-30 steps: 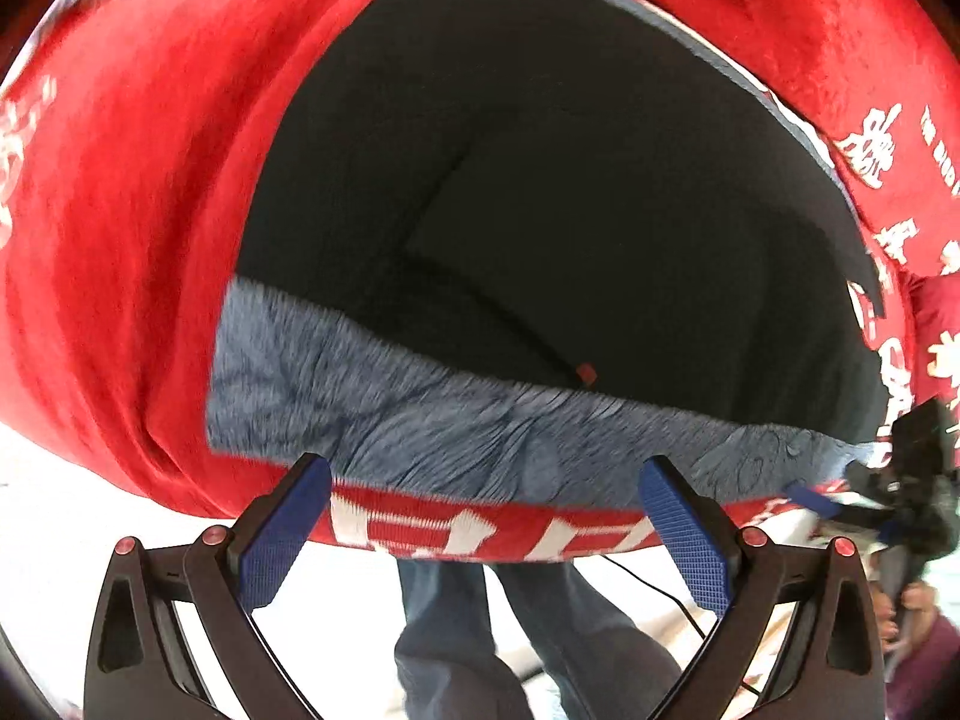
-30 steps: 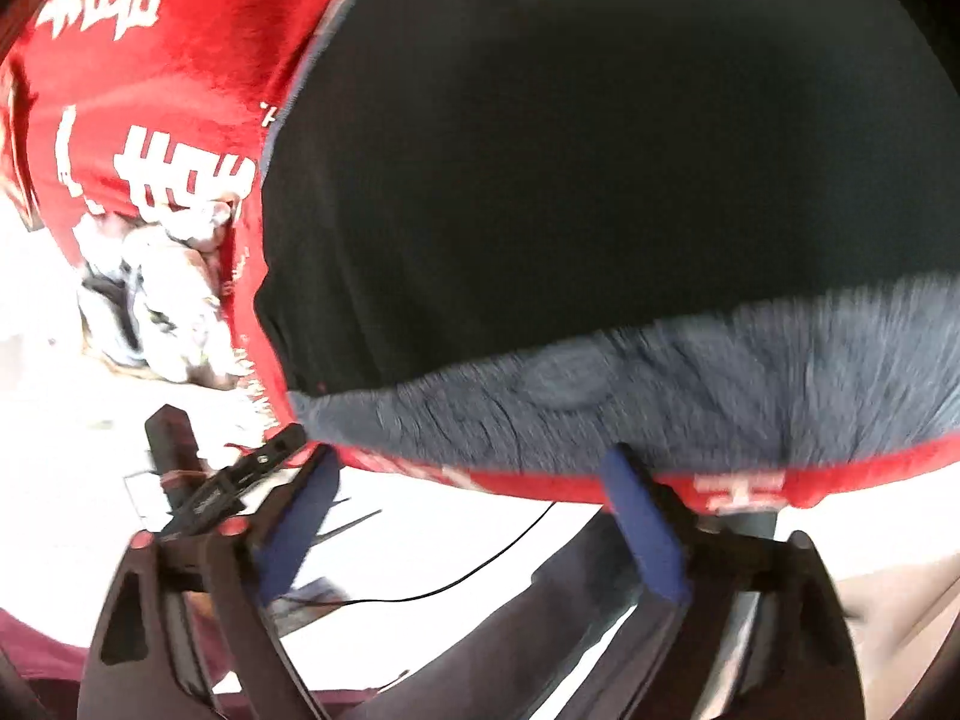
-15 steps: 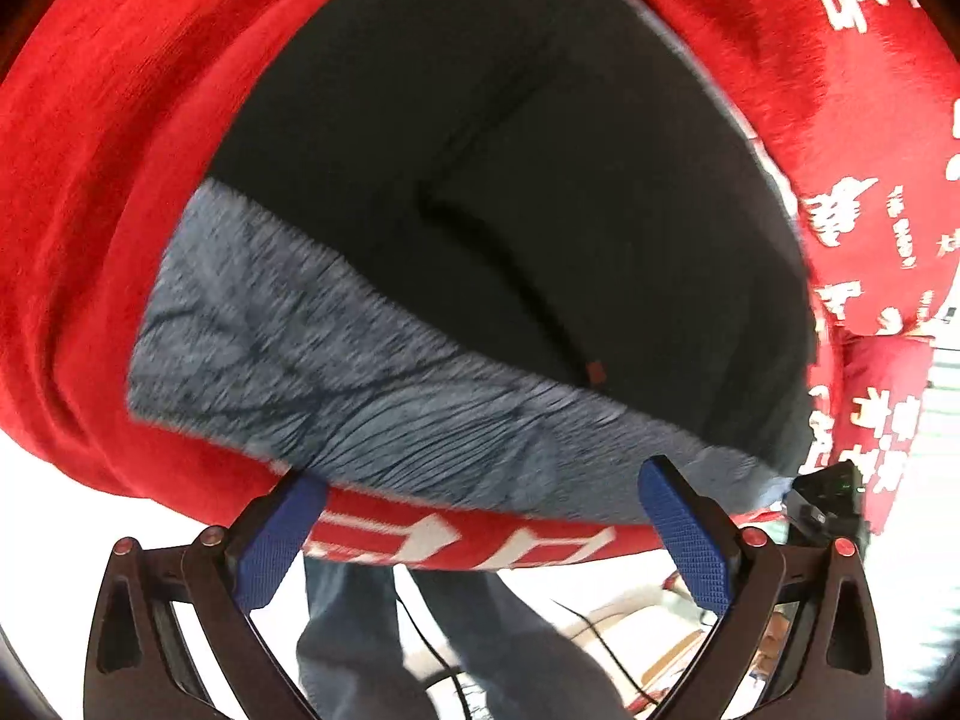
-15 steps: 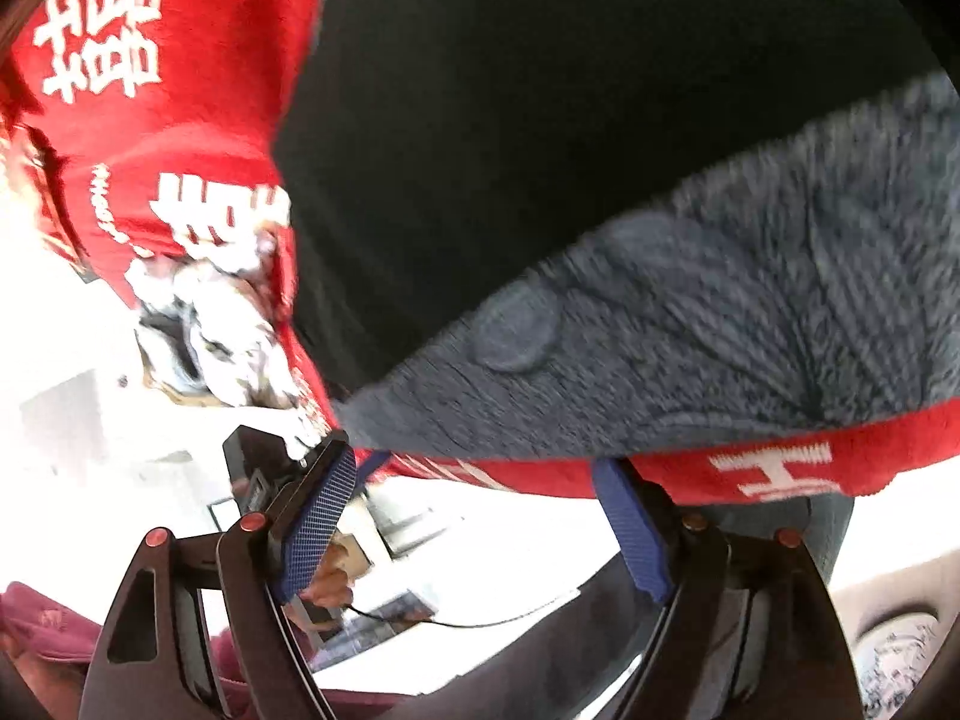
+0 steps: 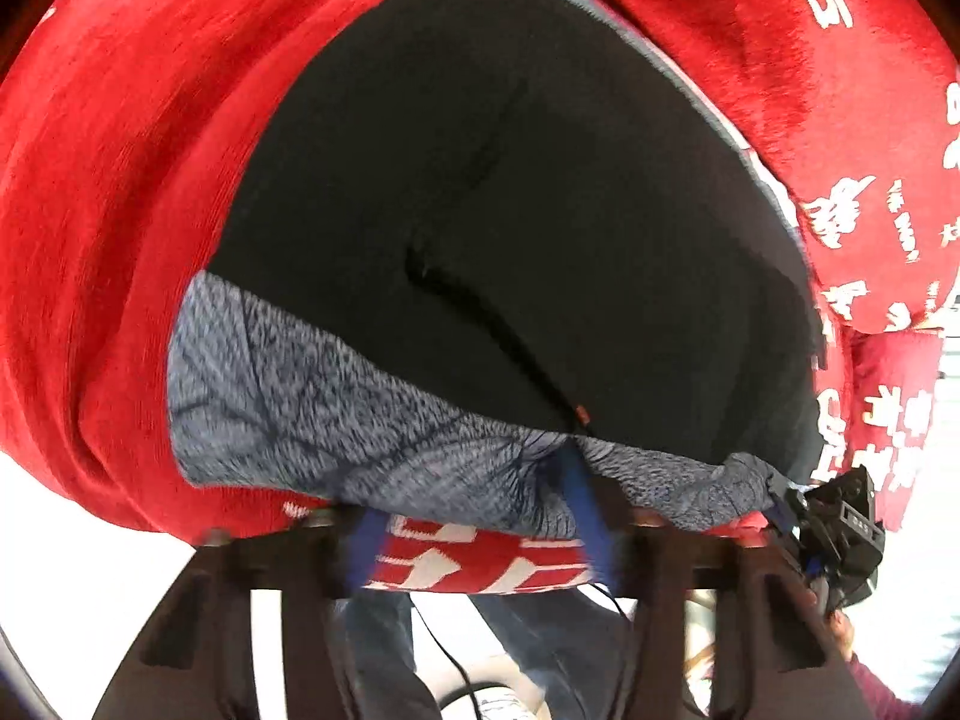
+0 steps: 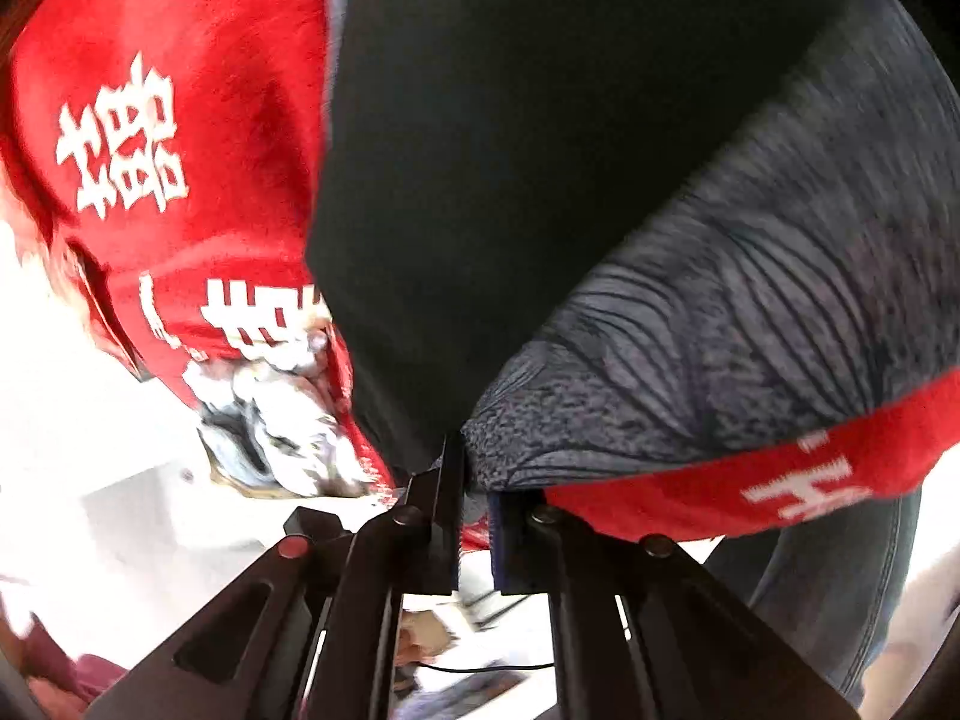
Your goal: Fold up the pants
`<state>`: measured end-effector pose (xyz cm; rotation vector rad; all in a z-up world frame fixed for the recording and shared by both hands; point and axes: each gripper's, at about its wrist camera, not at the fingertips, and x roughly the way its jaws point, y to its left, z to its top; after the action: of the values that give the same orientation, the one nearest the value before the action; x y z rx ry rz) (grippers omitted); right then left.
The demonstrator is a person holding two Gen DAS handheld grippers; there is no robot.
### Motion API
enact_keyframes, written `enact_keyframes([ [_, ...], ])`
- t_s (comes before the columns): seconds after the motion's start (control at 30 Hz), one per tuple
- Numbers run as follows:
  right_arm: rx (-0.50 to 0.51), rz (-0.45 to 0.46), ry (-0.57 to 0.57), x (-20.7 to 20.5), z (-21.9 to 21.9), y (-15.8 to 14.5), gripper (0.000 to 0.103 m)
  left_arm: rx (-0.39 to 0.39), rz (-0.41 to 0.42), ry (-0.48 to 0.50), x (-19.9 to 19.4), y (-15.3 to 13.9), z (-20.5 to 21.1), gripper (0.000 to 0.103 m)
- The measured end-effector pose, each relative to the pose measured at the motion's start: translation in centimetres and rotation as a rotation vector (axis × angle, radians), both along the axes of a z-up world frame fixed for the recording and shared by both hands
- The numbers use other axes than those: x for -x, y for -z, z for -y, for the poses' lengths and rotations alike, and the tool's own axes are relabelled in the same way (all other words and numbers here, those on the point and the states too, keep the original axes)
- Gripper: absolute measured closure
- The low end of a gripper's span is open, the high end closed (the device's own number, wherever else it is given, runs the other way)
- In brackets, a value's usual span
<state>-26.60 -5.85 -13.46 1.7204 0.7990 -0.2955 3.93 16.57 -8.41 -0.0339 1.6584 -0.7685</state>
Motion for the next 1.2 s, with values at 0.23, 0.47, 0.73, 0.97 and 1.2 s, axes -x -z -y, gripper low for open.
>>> enact_keyframes([
  [0.23,0.071,0.039,-0.139,-4.9,3.7,-4.5,0.096,0.061,0.042,-0.055,-2.1,-4.7,1.3,0.067],
  [0.47,0.183,0.13,-0.284,-13.9,13.1,-7.4,0.096,0.13,0.278,-0.071,-8.6,-10.5,9.3,0.067],
  [0.73,0.175,0.054,-0.449,-25.1,21.6,-0.7,0.096,-0.039,0.416,-0.126,-16.5,-5.5,18.4,0.033],
  [0.97,0.165,-0.069,-0.464,-26.8,22.4,4.7,0.095,-0.217,0.457,-0.161,-17.8,-3.8,18.7,0.033],
  [1.2,0.297,-0.013,-0.479,-23.4,23.1,-1.6,0.031,-0.26,0.544,0.09,-11.5,-8.1,22.0,0.033],
])
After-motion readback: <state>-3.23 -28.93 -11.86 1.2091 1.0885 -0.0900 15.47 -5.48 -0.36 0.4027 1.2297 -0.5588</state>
